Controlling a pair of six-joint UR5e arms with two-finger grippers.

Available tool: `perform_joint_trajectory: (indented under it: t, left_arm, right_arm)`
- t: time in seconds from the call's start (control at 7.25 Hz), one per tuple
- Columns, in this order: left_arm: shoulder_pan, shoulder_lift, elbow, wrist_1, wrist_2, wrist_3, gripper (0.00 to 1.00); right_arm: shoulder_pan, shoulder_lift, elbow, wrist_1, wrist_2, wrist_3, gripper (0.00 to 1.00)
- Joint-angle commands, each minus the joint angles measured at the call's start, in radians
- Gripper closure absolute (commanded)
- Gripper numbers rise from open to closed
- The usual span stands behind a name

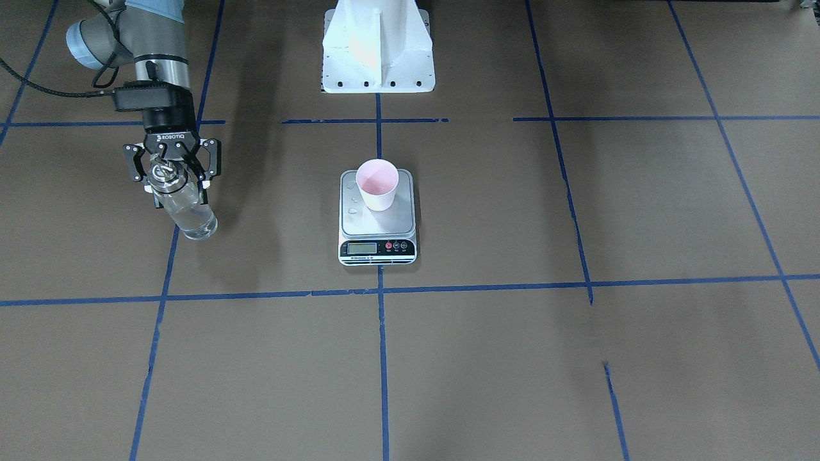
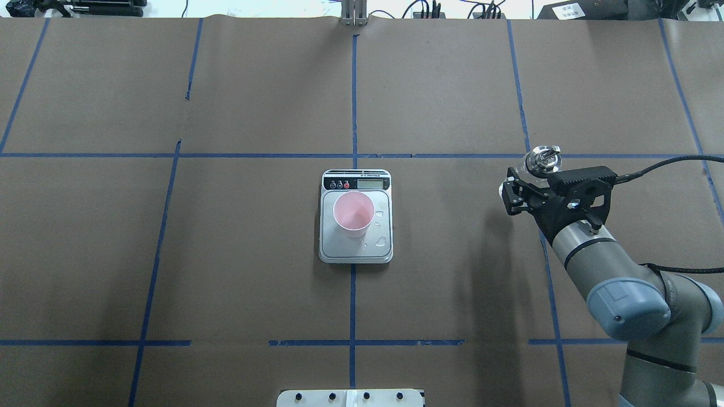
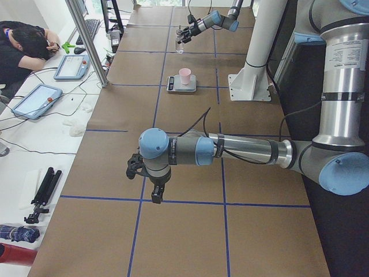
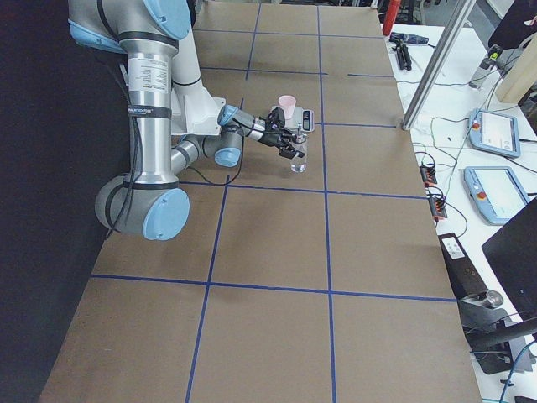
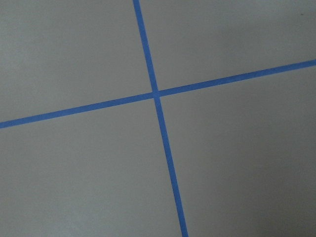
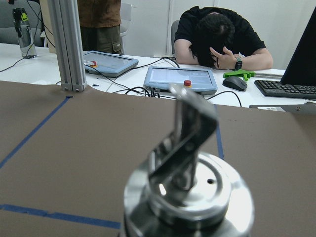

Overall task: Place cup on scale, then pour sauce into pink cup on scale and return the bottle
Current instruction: 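Carry the bottle with the right gripper over the pink cup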

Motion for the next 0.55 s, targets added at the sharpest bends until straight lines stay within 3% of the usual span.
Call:
perform_joint_trajectory:
  t: [0.0, 0.14, 0.41]
  left_arm:
    - [-0.030, 0.012, -0.017, 0.000, 0.004, -0.013, 0.00]
    - [-0.030, 0.015, -0.018, 0.000, 0.005, -0.013, 0.00]
    - [-0.030, 0.023, -0.020, 0.000, 0.005, -0.013, 0.00]
  right_arm:
    - [0.028, 0.104, -0.007, -0.014, -0.003, -0.120, 1.00]
    - [0.029, 0.129, -0.008, -0.046, 0.002, -0.133, 1.00]
    - [0.057, 0.284, -0.007, -0.349, 0.017, -0.193, 1.00]
